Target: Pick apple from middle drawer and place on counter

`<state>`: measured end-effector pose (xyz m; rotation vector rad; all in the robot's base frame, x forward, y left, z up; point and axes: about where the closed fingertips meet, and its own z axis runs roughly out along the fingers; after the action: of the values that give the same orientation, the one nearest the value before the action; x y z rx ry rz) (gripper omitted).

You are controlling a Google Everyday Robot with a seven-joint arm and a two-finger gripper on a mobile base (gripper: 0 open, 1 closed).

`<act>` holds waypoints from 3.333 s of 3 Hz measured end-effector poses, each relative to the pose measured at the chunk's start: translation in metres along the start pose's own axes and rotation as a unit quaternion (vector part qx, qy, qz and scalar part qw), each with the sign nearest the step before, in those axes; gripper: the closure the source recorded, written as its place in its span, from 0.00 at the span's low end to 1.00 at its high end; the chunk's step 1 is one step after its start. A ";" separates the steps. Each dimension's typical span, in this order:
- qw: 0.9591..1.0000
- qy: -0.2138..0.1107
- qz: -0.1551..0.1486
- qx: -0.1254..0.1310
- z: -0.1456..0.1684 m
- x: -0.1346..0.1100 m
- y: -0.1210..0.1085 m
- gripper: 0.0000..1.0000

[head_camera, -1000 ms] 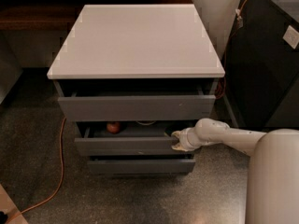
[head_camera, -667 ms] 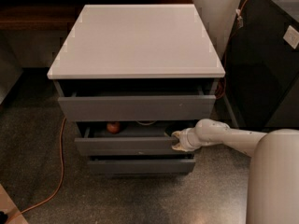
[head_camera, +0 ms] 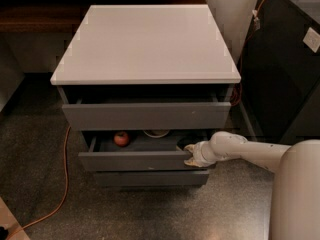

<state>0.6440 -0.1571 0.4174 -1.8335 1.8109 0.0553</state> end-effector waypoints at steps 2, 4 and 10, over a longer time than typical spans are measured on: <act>1.000 0.002 0.015 -0.012 -0.007 -0.003 0.028 1.00; 1.000 0.000 0.020 -0.016 -0.010 0.000 0.037 1.00; 1.000 0.000 0.020 -0.016 -0.012 0.000 0.037 0.61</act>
Offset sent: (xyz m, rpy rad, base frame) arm -0.0964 0.0099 -0.0283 0.0012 0.0956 -0.0823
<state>0.6054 -0.1595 0.4144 -1.8195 1.8557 0.1006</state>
